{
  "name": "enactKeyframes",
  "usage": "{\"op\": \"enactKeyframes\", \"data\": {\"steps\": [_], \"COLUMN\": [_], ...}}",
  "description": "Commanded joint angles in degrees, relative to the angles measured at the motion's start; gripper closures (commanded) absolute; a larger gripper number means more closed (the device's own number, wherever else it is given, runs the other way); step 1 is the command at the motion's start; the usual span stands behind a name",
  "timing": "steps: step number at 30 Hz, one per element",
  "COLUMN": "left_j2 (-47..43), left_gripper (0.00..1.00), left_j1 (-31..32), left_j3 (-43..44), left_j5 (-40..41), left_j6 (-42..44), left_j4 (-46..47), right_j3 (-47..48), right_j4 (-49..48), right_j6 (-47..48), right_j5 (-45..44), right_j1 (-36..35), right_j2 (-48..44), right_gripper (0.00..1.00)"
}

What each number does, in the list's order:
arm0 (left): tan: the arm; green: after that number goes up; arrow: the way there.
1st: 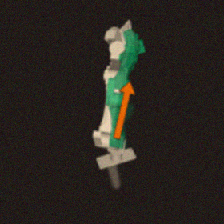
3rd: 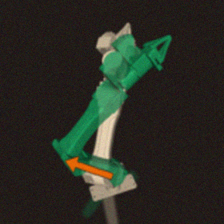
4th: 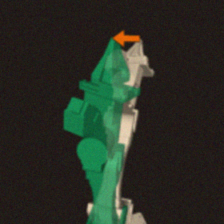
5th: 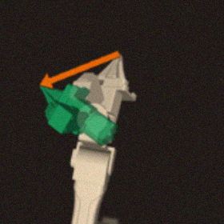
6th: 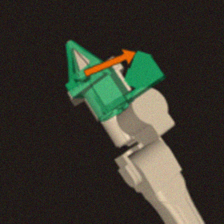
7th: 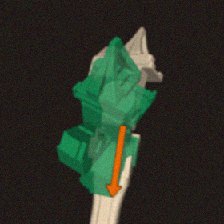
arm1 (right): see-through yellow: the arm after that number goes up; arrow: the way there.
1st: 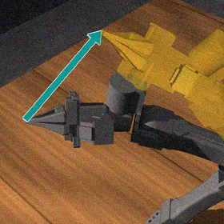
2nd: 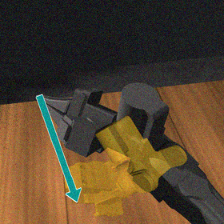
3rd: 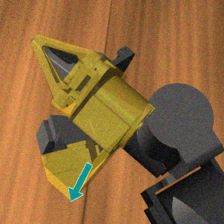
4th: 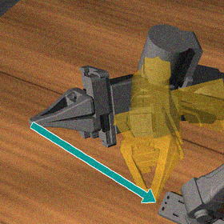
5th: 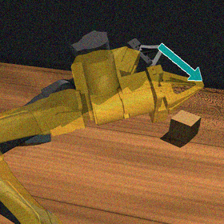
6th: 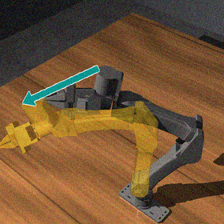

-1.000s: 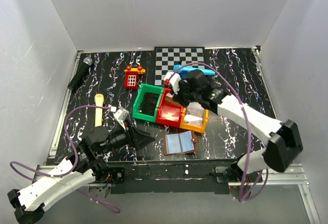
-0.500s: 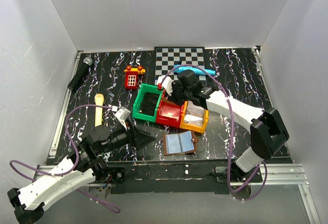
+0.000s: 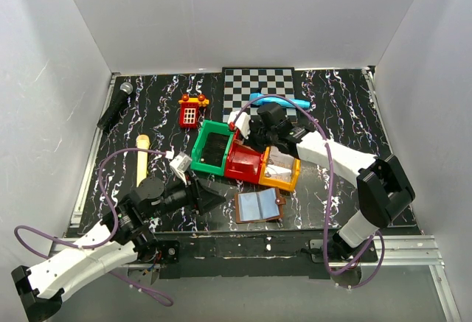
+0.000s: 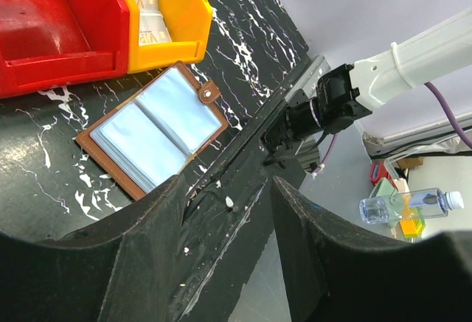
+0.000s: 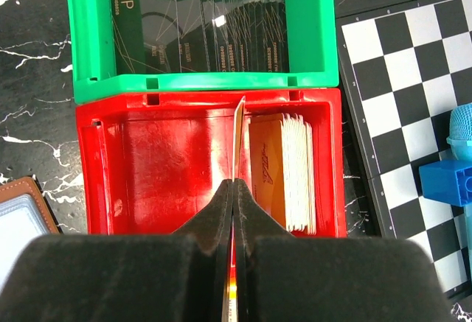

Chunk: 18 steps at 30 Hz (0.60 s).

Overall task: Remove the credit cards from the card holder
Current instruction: Place the credit card in the storage box.

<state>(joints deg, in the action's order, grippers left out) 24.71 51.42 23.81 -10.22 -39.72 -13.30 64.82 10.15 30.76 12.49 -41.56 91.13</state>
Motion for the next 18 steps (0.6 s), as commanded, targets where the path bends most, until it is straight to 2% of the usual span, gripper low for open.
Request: {"op": "enactKeyframes", "data": {"steps": [1,5,18], "left_j2": [0.87,0.78,0.95], "left_gripper": [0.51,0.51,0.52], "left_j1": [-0.18,-0.35,-0.18], "left_j3": [0.44,0.09,-0.78], "left_j5": [-0.77,-0.59,-0.94], "left_j6": [-0.18,-0.18,-0.44], "left_j4": [1.52,1.78,2.84], "right_j3": [-0.83,-2.06,-1.97], "right_j4": [-0.58,-1.54,4.0], "right_j6": [1.23,1.14,1.93], "right_j5": [0.96,2.01,2.98], "right_j1": [0.95,1.13,1.22], "right_j2": [-0.6,-1.75,-4.47], "right_gripper": [0.99,0.99,0.99]}}
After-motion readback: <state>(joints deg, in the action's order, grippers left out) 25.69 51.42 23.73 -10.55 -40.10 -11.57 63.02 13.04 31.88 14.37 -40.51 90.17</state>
